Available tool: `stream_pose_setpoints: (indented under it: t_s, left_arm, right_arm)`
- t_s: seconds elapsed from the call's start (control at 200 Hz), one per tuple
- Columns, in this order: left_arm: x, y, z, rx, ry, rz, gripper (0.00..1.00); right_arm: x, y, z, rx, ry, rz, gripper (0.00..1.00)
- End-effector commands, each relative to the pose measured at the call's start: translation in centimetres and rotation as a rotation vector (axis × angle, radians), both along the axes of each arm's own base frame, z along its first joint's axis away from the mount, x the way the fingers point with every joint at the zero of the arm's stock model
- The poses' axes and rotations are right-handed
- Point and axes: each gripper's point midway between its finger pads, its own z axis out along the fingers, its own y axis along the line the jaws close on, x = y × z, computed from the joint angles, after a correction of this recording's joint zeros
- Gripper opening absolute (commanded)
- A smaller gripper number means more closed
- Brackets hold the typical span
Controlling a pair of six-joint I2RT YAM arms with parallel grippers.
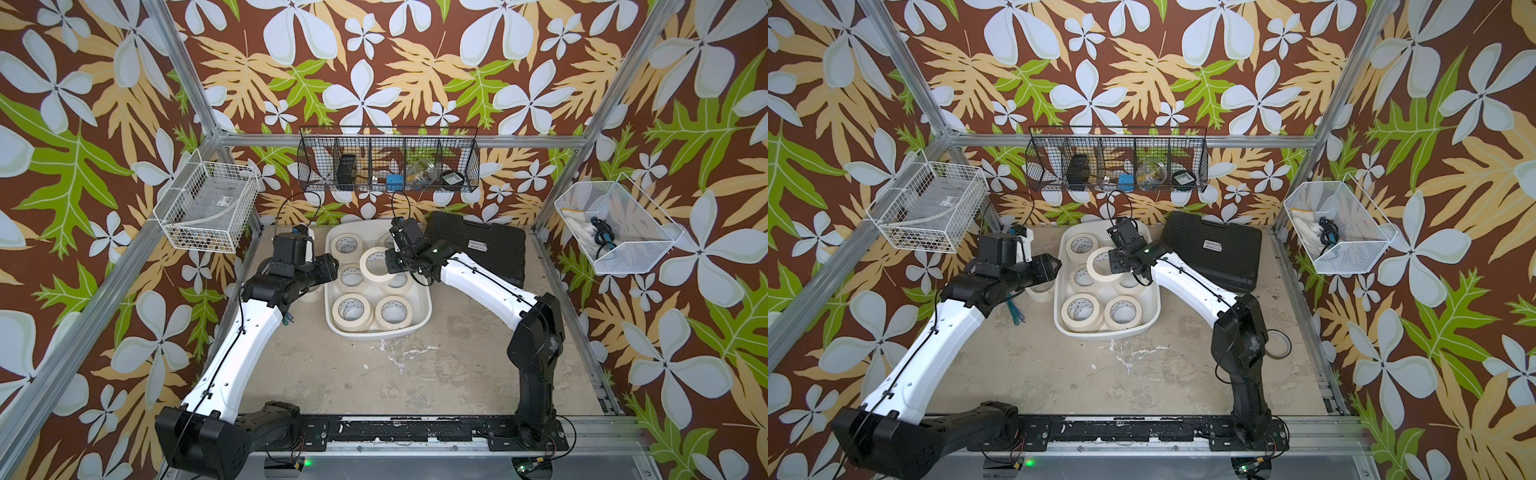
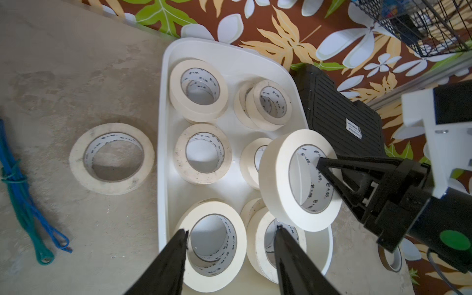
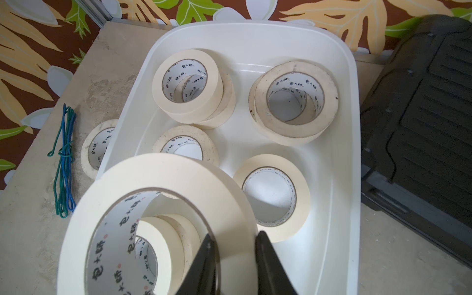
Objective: Take out the art tape in the storage box
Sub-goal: Pick up the art tape from the storage box.
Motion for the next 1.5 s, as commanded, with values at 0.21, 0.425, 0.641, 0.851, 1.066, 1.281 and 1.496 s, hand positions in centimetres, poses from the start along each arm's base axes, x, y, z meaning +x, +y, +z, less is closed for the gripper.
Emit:
stream_pose_setpoints:
  t_s: [0.21,0.425,0.641,0.851,1.066,1.281,1.496]
  left_arm:
    - [0.5,-7.7,-1.7,0.125,0.067,-0.123,0.6]
    - [-0.2,-9.9,-5.7,0.182,0.171,-0.171,0.61]
    - [-1.1,-11.8,-8.2,0.218,0.221,-0.221,0.61]
    - [-1.1,-12.2,-9.4,0.284,0.241,-0.203,0.52]
    - [-0.7,-11.4,-9.0,0.305,0.222,-0.161,0.19]
    - [-0.7,-10.3,-8.6,0.336,0.212,-0.124,0.17]
    - [-0.4,-5.3,-8.4,0.287,0.23,-0.005,0.16]
  right_arm:
    - [-3.4,-1.9,-0.8,0.056,0.033,-0.014,0.09]
    - [-4.8,-3.2,-1.3,0.056,0.035,-0.024,0.09]
    - [-5.2,-4.0,-1.2,0.052,0.023,-0.043,0.09]
    - [-5.4,-4.2,-0.9,0.062,0.02,-0.049,0.09]
    - [-5.9,-4.2,-0.7,0.073,0.027,-0.04,0.29]
    - [-6.6,-4.2,1.4,0.116,0.006,-0.019,0.53]
    - [-7.1,-5.1,3.4,0.125,-0.046,-0.014,0.59]
